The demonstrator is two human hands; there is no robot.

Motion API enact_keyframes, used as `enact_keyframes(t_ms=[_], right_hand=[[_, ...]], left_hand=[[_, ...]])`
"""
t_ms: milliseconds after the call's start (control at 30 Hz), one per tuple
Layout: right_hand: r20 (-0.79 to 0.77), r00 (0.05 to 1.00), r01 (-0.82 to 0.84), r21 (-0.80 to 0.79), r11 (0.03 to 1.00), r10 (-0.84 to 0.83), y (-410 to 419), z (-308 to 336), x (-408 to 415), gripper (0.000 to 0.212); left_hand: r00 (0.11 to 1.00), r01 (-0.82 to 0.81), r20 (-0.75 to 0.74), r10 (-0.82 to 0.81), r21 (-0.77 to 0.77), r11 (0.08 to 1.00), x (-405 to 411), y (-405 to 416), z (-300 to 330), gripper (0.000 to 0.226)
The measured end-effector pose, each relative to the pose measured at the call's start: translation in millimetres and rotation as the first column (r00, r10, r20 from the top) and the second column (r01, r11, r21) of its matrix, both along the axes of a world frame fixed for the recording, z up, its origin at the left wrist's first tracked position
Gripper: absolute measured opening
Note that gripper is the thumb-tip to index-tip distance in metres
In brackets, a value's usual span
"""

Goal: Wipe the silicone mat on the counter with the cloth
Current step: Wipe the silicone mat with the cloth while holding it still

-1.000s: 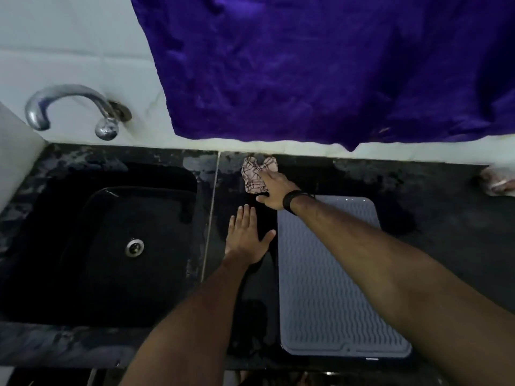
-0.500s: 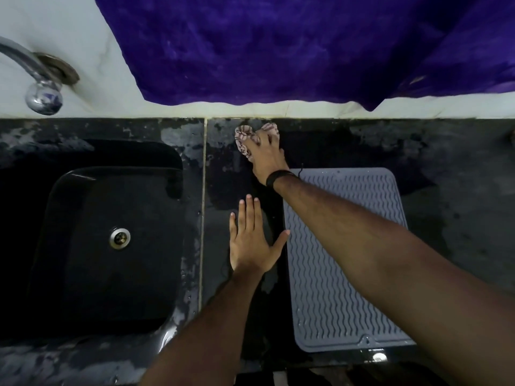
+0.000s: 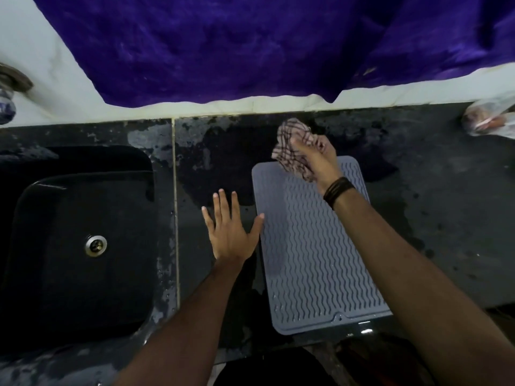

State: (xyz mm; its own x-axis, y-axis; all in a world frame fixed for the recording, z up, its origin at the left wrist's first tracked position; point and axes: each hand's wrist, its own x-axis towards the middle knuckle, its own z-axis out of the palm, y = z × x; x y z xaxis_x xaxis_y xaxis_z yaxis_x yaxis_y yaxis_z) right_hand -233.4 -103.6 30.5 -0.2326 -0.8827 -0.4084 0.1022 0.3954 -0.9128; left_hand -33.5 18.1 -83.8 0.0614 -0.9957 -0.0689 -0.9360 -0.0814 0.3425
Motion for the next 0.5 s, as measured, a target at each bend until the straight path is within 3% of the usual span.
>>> enact_keyframes(t_ms=[100,233,333,433,500], right_hand=[[-0.401,0.916,0.004,-0.02,1.0,-0.012,6.6,-9.2,-11.6,0.046],[-0.756,0.645,-0.206,-0.032,0.978,0.111,7.6,-23.8,-5.1,0.053],[-0.885,0.423,-0.363,0.031,0.931,0.194,12.9,-35.2,16.1,0.057],[-0.919,0.219,-0.579,0.148,0.802,0.328,18.1,-44.2,48.4,0.047],[-0.928,0.083,-0.638,0.23,0.735,0.362,20.5,-49.9,58.0,0.042]], left_hand=[[0.996,0.054,-0.068,-0.057,-0.045,0.998,-12.9,-8.5,1.0,0.079],[0.987,0.158,0.032,-0.157,-0.025,0.987,-19.7,-9.1,-8.9,0.065],[0.984,0.166,0.065,-0.166,0.009,0.986,-20.6,-12.0,-13.1,0.063],[0.983,0.154,0.098,-0.155,0.012,0.988,-20.1,-13.3,-14.3,0.065],[0.985,0.141,0.102,-0.141,0.001,0.99,-20.7,-12.9,-14.3,0.067]])
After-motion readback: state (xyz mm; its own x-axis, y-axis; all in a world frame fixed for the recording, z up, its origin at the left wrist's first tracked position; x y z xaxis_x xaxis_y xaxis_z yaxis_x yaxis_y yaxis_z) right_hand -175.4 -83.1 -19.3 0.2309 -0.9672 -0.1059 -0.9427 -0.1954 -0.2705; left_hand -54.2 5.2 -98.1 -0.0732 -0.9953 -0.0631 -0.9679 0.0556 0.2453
